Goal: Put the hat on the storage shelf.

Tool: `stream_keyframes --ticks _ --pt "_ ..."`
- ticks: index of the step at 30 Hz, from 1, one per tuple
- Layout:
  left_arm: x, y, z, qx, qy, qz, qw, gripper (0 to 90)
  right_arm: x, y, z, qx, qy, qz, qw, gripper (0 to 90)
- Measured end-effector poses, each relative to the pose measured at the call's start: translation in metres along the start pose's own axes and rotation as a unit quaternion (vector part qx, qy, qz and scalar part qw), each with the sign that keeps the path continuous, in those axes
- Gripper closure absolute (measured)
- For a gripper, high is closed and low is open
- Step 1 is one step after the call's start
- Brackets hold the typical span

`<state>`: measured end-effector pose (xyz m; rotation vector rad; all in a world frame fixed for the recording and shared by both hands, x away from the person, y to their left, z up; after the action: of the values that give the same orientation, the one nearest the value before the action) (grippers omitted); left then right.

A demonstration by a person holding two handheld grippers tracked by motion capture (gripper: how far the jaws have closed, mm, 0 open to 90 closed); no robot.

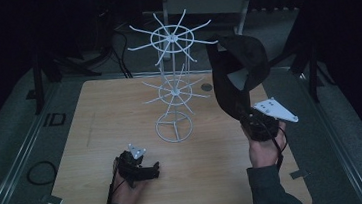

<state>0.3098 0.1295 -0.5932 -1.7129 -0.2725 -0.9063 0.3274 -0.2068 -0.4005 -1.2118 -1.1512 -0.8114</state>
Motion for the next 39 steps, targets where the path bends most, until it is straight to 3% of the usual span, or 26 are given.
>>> stream_keyframes --ticks 39 --pt "0.0 0.0 0.0 0.0 0.0 0.0 1.0 0.1 0.019 0.003 0.002 -0.004 0.008 -0.02 0.9998 86.5"
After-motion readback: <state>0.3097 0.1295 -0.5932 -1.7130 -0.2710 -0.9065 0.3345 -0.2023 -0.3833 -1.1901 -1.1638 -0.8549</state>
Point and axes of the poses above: each handheld gripper's, and its own axes: y roughly forward along the jaws, x roughly out of its top, z roughly to its left, the point moved 3 cm from there along y, roughly forward along the jaws, and after that the axes turned 6 degrees about -x, right-handed, at the moved point
